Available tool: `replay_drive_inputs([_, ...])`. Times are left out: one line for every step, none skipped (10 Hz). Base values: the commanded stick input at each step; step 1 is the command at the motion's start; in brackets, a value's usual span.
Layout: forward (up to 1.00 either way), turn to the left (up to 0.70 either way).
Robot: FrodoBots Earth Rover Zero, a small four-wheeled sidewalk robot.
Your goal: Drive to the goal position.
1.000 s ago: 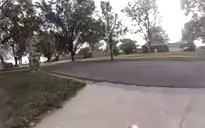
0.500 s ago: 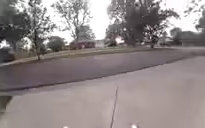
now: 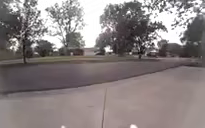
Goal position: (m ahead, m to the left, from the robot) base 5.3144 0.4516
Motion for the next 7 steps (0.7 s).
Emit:
replay_drive_inputs([0.05,0.00])
replay_drive_inputs([0.06,0.00])
replay_drive_inputs([0.06,0.00])
replay_drive_inputs([0.06,0.00])
replay_drive_inputs([0.07,0.00])
replay_drive_inputs([0.29,0.00])
replay_drive_inputs([0.70,0.00])
